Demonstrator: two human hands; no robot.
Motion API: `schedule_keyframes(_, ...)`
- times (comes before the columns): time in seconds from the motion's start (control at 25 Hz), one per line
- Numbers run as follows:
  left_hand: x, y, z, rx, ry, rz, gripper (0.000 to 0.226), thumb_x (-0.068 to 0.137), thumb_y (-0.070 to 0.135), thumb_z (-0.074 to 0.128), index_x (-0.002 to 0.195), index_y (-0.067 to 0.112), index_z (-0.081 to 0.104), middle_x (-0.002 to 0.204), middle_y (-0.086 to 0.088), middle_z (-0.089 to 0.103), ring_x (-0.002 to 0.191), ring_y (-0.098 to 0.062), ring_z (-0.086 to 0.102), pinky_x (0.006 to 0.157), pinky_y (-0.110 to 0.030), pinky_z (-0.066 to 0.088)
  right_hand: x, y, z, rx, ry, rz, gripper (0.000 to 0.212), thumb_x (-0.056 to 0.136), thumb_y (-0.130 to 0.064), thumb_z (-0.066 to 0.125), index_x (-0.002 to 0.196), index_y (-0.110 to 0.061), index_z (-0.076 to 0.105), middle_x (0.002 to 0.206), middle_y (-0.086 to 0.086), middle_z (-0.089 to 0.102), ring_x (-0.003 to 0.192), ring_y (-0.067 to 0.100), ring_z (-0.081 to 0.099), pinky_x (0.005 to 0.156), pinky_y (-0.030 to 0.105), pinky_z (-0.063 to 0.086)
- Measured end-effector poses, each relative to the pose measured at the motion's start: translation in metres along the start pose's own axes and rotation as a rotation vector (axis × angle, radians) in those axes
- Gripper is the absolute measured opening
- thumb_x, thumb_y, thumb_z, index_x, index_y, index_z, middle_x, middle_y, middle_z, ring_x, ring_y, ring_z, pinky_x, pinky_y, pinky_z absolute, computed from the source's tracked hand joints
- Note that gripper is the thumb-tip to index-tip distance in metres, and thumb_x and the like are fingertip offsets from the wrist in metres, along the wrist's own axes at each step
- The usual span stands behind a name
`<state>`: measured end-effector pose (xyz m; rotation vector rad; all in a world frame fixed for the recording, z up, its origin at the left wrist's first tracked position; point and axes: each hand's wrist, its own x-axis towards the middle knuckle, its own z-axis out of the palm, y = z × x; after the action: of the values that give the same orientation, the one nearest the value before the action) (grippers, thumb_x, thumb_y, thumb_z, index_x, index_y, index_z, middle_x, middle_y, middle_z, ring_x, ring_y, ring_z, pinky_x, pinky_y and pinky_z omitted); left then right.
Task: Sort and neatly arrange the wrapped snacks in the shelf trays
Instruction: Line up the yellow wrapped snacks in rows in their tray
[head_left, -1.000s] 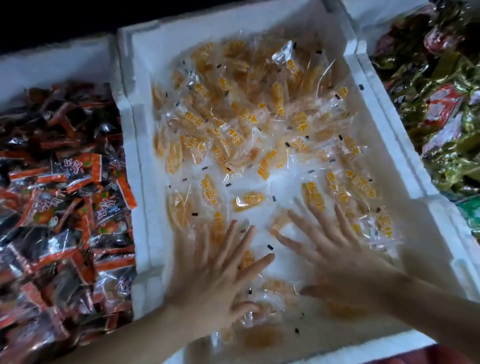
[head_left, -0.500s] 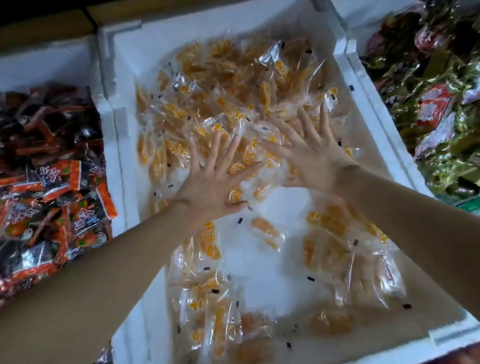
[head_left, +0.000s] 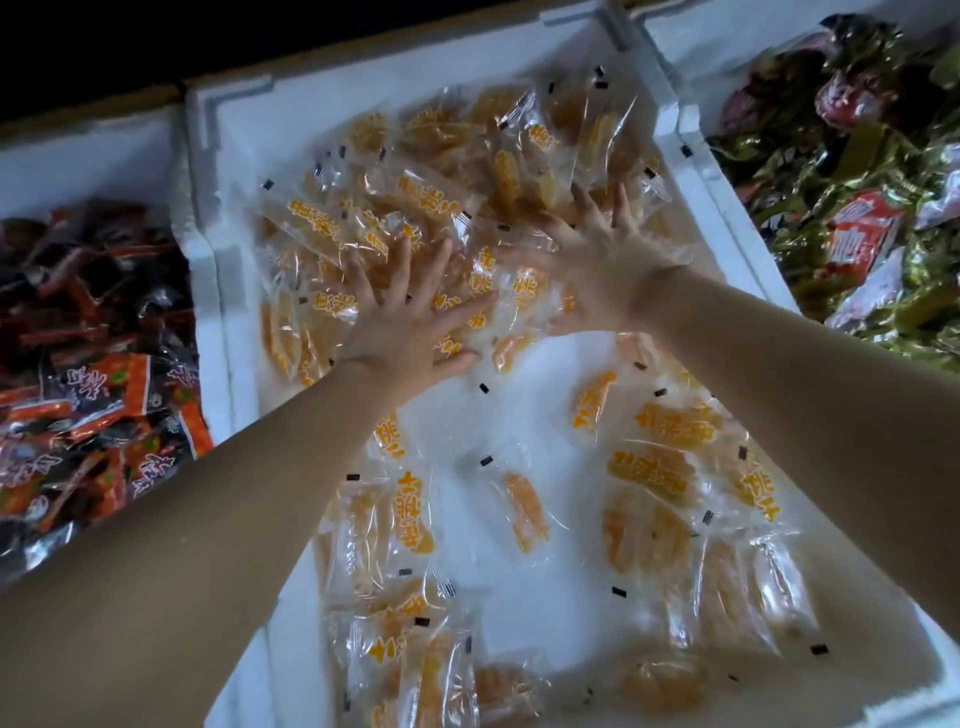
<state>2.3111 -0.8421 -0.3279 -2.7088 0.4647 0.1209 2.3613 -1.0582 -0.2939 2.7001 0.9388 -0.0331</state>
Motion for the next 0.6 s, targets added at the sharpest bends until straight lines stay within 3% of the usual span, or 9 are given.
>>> schedule_keyframes(0.12, -0.016, 0.012, -0.007, -0.029, -0.011, 0.001, 0.065, 0.089, 0.068, 0.015, 0.146, 0.046, -0.007, 0.155, -0.011, -0.026, 0.143, -0.041, -0.014, 0.106, -0.072, 0.005, -0.015, -0.013, -0.010, 0.043, -0.095, 0.045, 0.099, 0.077, -0.063, 0.058, 0.145, -0.043, -0.010, 0.156, 0.007, 0.000, 0.140, 0.048, -0.003, 0.107, 0.070, 0.005)
schedule_keyframes(0.24, -0.041, 0.026, -0.016, -0.085, -0.046, 0.016, 0.062, 0.092, 0.062, 0.014, 0.149, 0.040, 0.003, 0.157, -0.009, -0.019, 0.144, -0.038, -0.011, 0.109, -0.069, 0.003, -0.040, -0.030, -0.014, 0.028, -0.142, 0.160, 0.098, 0.083, -0.042, 0.063, 0.146, -0.039, -0.012, 0.154, 0.009, -0.021, 0.138, 0.051, -0.005, 0.106, 0.071, 0.006)
schedule_keyframes(0.32, -0.068, 0.034, -0.020, -0.166, 0.012, 0.041, 0.058, 0.095, 0.055, 0.023, 0.147, 0.029, 0.027, 0.157, -0.017, 0.012, 0.143, -0.040, 0.015, 0.108, -0.065, 0.015, -0.061, -0.042, -0.017, 0.044, -0.147, 0.240, 0.088, 0.090, -0.024, 0.057, 0.147, -0.034, -0.009, 0.152, 0.012, -0.026, 0.138, 0.052, 0.000, 0.106, 0.070, 0.008)
schedule_keyframes(0.4, -0.099, 0.042, -0.018, -0.285, 0.163, 0.115, 0.050, 0.088, 0.042, 0.032, 0.120, 0.016, 0.060, 0.122, -0.017, 0.056, 0.112, -0.038, 0.056, 0.093, -0.053, 0.045, -0.086, -0.060, -0.019, 0.055, -0.053, 0.256, 0.082, 0.085, -0.017, 0.060, 0.149, -0.024, 0.009, 0.154, 0.021, -0.008, 0.133, 0.049, 0.025, 0.106, 0.067, 0.018)
schedule_keyframes(0.48, -0.136, 0.050, -0.015, -0.411, 0.137, 0.153, 0.047, 0.081, 0.043, 0.033, 0.099, 0.016, 0.067, 0.094, -0.005, 0.064, 0.086, -0.026, 0.064, 0.075, -0.037, 0.052, -0.114, -0.085, -0.017, 0.098, 0.117, 0.204, 0.077, 0.062, -0.012, 0.080, 0.132, -0.012, 0.048, 0.141, 0.027, 0.038, 0.106, 0.043, 0.057, 0.095, 0.061, 0.040)
schedule_keyframes(0.56, -0.170, 0.058, -0.018, -0.472, -0.115, 0.162, 0.064, 0.074, 0.055, 0.022, 0.108, 0.019, 0.063, 0.104, -0.003, 0.060, 0.099, -0.024, 0.060, 0.085, -0.037, 0.047, -0.142, -0.113, -0.021, 0.308, 0.177, 0.087, 0.064, 0.052, -0.022, 0.087, 0.111, -0.015, 0.063, 0.116, 0.012, 0.061, 0.086, 0.032, 0.066, 0.081, 0.043, 0.052)
schedule_keyframes(0.6, -0.186, 0.061, -0.017, -0.451, -0.269, 0.195, 0.077, 0.070, 0.061, 0.014, 0.121, 0.021, 0.056, 0.120, -0.003, 0.053, 0.113, -0.024, 0.051, 0.096, -0.038, 0.039, -0.154, -0.129, -0.023, 0.418, 0.044, 0.019, 0.057, 0.065, -0.034, 0.082, 0.116, -0.022, 0.059, 0.117, 0.002, 0.060, 0.094, 0.024, 0.064, 0.083, 0.033, 0.051)
